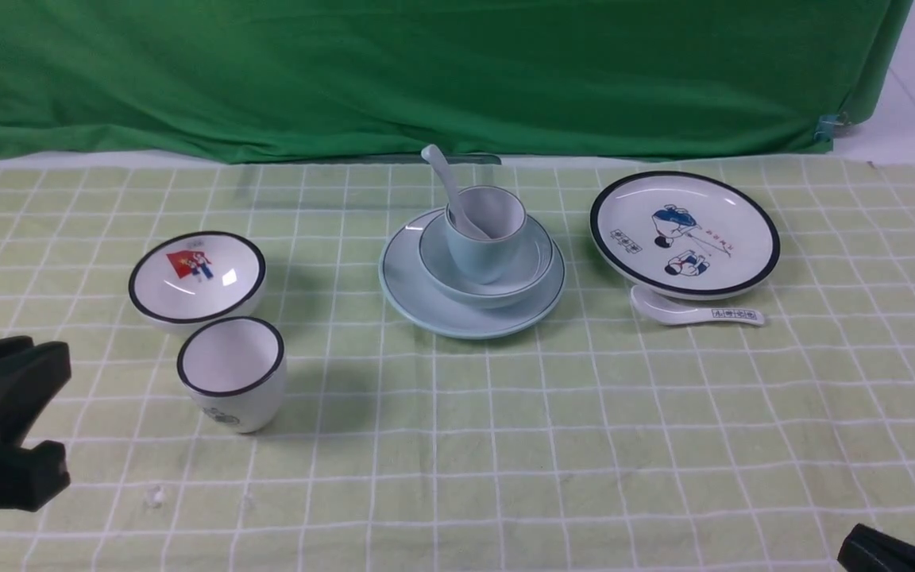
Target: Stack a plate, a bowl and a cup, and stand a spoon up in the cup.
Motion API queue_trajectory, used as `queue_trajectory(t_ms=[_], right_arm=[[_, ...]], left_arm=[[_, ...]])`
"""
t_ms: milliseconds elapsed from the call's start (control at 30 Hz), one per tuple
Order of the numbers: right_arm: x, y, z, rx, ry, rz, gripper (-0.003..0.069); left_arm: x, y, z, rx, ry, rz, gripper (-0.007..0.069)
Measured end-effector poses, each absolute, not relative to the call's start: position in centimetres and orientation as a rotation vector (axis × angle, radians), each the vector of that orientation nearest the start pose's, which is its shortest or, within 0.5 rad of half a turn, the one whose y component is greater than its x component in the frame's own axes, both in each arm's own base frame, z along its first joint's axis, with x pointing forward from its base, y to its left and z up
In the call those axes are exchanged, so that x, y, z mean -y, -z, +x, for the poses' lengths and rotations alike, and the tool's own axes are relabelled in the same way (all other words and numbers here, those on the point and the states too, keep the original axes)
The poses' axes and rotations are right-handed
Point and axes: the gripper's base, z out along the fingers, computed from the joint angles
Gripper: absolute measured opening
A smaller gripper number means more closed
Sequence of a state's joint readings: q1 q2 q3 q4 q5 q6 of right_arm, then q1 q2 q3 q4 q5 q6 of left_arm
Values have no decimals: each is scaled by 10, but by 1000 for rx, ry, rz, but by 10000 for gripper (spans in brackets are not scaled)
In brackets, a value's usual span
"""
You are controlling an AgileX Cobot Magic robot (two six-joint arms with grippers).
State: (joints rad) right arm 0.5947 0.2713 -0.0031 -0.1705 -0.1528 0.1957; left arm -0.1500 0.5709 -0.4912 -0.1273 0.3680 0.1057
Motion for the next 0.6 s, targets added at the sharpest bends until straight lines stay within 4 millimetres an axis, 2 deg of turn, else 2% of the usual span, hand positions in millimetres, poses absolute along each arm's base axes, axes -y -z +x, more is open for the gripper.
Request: queue_trajectory(t_ms=[100, 267, 433, 600], right_arm=[[-37, -213, 63, -1510, -508, -329, 18], [-15, -218, 55, -1415, -290, -134, 10], [-5, -208, 57, -1515, -128, -24, 10], [-3, -197, 57, -1642, -98, 3, 12]], left_arm=[[22, -300, 117, -1924, 153, 163, 111], [22, -300, 117, -1924, 153, 163, 118], [22, -300, 117, -1921, 153, 162, 121], [22, -300, 117, -1920, 153, 162, 127]])
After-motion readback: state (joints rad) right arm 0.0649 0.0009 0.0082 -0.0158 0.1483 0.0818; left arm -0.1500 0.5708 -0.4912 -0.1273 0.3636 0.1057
